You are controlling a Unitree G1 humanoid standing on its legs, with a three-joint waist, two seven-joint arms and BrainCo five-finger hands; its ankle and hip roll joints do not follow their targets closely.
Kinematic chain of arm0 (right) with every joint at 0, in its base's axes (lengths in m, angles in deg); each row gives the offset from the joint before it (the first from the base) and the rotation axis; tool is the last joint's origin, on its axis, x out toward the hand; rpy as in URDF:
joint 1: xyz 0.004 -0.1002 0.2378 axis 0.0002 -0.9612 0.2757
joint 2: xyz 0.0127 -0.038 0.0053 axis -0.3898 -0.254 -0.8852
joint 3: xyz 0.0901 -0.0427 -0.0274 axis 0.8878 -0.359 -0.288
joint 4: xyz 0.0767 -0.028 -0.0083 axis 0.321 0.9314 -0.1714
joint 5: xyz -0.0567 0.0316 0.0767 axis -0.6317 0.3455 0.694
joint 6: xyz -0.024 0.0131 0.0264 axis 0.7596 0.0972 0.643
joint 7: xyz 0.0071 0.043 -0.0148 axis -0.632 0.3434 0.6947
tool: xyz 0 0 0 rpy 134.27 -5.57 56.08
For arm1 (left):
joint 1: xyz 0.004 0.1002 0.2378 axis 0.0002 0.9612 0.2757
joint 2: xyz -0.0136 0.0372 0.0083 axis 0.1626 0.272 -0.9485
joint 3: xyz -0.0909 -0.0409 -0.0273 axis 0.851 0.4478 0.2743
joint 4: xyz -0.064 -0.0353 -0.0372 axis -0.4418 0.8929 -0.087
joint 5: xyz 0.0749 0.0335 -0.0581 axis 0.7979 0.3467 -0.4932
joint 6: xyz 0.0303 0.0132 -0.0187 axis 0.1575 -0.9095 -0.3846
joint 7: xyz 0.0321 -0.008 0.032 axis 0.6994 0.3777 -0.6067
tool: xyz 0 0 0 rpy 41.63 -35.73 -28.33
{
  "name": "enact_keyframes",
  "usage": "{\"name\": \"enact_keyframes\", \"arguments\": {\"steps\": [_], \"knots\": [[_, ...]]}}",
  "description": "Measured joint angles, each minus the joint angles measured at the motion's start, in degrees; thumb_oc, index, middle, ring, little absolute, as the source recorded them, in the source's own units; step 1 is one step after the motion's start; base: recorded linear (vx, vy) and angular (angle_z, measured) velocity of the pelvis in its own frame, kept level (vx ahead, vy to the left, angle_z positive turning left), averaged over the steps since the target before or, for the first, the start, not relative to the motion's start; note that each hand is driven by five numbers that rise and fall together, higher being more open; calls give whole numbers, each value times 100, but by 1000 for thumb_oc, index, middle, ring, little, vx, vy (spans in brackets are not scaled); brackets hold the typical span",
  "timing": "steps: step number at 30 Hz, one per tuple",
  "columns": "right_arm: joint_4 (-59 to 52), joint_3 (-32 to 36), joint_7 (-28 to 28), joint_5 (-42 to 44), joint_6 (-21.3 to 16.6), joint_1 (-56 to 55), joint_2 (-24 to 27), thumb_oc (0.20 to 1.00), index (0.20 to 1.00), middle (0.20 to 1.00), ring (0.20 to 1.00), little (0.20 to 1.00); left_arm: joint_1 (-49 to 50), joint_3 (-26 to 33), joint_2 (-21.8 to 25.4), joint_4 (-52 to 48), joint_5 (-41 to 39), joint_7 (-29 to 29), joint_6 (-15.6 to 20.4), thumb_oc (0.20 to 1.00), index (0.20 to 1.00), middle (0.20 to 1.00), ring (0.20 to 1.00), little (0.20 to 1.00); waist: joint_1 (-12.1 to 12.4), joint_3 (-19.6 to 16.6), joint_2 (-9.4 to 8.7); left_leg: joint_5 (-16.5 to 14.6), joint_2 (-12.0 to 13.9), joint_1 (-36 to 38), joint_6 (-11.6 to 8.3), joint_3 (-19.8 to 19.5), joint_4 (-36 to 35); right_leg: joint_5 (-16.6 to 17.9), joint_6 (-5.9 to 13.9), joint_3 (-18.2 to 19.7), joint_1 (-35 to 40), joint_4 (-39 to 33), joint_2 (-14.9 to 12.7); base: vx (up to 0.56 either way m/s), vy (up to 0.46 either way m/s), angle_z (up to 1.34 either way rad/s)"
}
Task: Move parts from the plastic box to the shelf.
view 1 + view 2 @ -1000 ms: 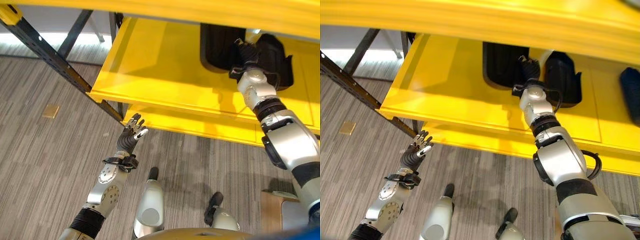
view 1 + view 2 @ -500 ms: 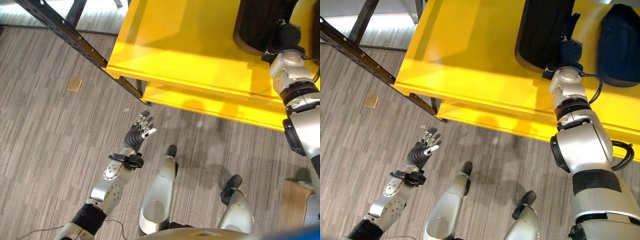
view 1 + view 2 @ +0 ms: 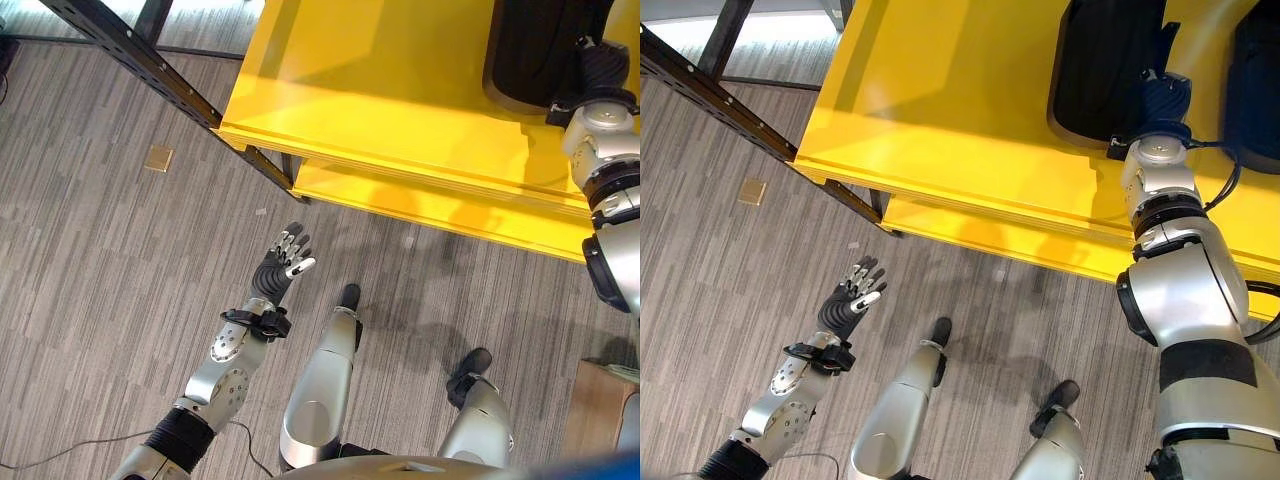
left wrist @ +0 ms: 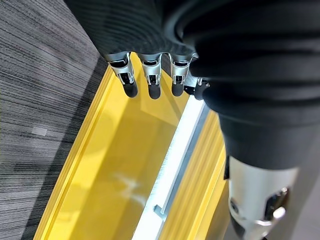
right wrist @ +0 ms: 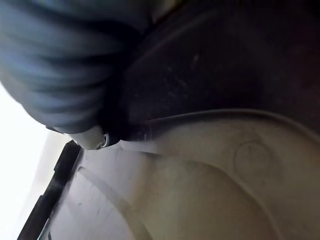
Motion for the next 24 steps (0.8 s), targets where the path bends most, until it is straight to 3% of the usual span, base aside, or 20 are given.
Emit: {"name": "enact_keyframes", "arguments": {"steps": [24], "knots": [[150, -112, 16, 136, -2, 368, 185, 200, 200, 200, 200, 200, -6, -6, -1, -6, -19, -119, 60, 1000, 1000, 1000, 1000, 1000, 76, 0, 1, 50, -27, -183, -28, -73, -154, -22, 57, -93, -150, -86, 5, 4, -3, 1]]}}
